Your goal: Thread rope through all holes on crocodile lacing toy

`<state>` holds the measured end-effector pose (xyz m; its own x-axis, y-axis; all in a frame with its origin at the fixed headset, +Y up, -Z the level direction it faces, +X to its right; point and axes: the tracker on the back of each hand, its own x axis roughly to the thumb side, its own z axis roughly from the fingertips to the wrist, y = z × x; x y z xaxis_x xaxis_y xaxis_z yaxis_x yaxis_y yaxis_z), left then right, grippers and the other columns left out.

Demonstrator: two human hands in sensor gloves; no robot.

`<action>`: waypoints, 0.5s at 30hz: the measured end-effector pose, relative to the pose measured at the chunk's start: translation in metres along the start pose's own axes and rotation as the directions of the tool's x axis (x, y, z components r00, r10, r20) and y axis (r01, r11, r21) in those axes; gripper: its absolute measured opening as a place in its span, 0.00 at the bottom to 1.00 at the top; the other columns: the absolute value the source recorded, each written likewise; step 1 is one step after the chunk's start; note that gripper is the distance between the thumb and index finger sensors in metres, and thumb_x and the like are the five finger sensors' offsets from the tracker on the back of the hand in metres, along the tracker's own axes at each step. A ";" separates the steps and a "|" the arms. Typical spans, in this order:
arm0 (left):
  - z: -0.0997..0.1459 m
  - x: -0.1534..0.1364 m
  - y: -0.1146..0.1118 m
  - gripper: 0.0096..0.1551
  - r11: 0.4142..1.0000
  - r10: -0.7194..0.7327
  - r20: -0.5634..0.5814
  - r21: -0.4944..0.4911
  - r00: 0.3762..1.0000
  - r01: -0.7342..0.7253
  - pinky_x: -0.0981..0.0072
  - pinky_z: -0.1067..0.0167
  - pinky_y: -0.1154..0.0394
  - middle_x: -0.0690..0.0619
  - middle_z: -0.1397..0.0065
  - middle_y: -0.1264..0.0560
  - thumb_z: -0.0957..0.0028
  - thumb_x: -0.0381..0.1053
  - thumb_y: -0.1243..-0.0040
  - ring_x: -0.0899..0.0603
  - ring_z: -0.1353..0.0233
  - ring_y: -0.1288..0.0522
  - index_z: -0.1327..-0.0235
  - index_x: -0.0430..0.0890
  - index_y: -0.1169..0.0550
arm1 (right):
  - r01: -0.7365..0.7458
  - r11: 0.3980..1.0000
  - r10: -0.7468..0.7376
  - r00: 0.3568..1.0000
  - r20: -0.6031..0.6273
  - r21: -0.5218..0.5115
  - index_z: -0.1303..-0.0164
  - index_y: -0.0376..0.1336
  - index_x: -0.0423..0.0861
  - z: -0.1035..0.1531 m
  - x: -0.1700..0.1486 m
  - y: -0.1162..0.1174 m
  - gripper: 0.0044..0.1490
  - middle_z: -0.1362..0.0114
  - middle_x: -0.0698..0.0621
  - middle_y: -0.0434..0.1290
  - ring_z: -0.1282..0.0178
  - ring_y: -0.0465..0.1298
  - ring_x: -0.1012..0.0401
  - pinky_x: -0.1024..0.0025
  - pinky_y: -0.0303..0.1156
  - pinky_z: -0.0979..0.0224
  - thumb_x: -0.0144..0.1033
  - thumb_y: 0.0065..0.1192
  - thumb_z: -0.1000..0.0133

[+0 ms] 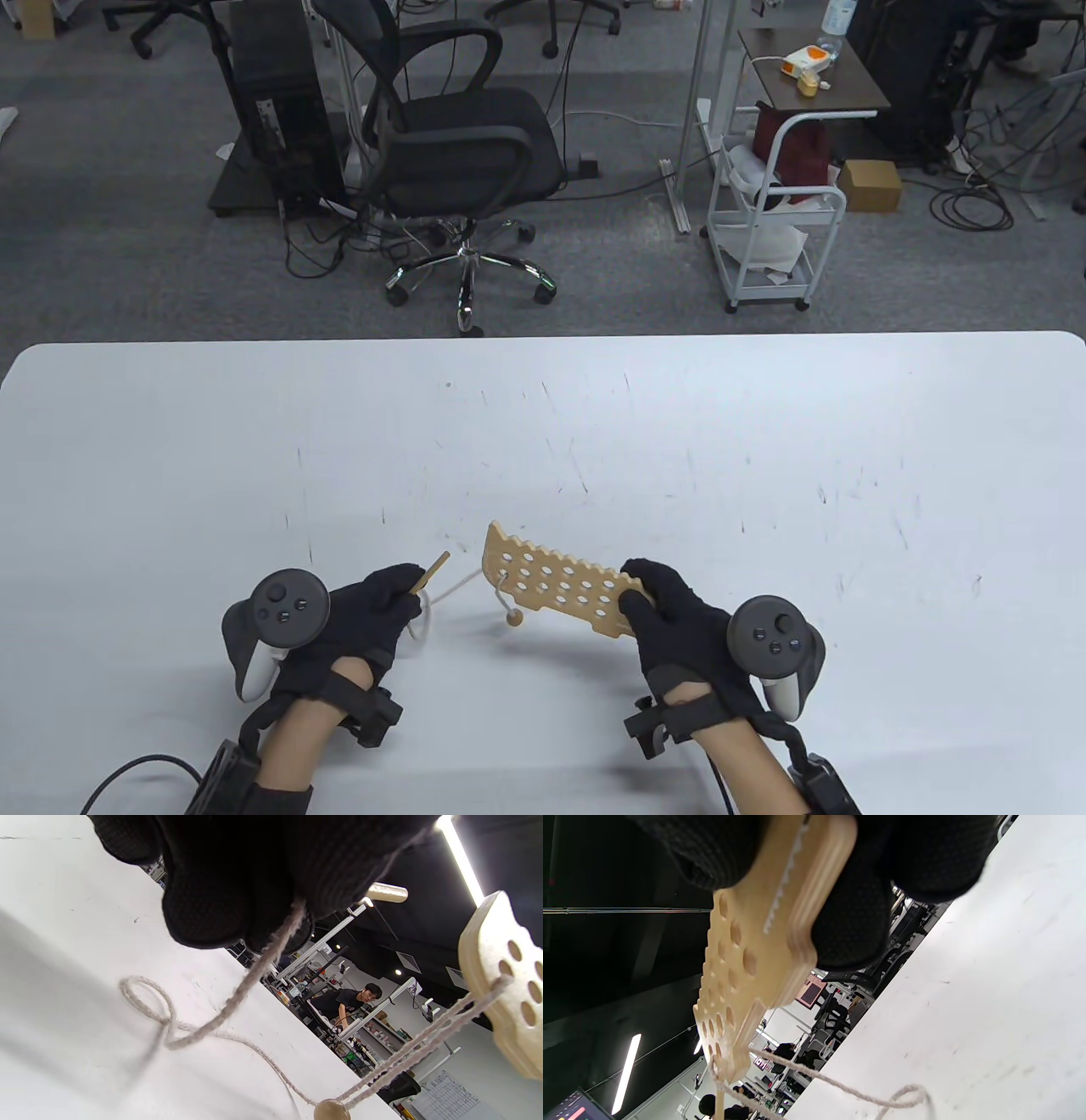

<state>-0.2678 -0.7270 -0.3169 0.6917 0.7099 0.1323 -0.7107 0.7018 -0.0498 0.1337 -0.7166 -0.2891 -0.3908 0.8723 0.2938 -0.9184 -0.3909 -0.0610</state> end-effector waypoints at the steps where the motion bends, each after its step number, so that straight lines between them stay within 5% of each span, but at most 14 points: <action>1: 0.000 0.001 -0.001 0.25 1.000 -0.003 0.006 0.001 1.000 0.003 0.43 0.29 0.31 0.55 0.48 0.12 0.56 0.51 0.31 0.44 0.46 0.15 0.42 0.55 0.17 | 0.011 1.000 -0.011 1.000 0.006 0.013 0.37 0.64 0.44 0.000 0.000 0.001 0.29 0.45 0.49 0.79 0.53 0.85 0.53 0.52 0.74 0.45 0.40 0.62 0.48; 15: 0.001 0.011 -0.009 0.26 0.998 0.058 0.147 -0.037 0.988 -0.053 0.40 0.27 0.35 0.56 0.41 0.16 0.56 0.47 0.33 0.44 0.40 0.18 0.42 0.63 0.18 | 0.115 0.984 -0.117 0.993 0.012 0.137 0.38 0.64 0.44 -0.001 -0.001 0.015 0.29 0.45 0.50 0.79 0.54 0.85 0.54 0.52 0.75 0.45 0.40 0.61 0.49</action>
<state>-0.2535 -0.7258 -0.3143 0.6234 0.7327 0.2730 -0.7409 0.6651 -0.0935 0.1199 -0.7230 -0.2912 -0.2795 0.9087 0.3102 -0.9401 -0.3247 0.1042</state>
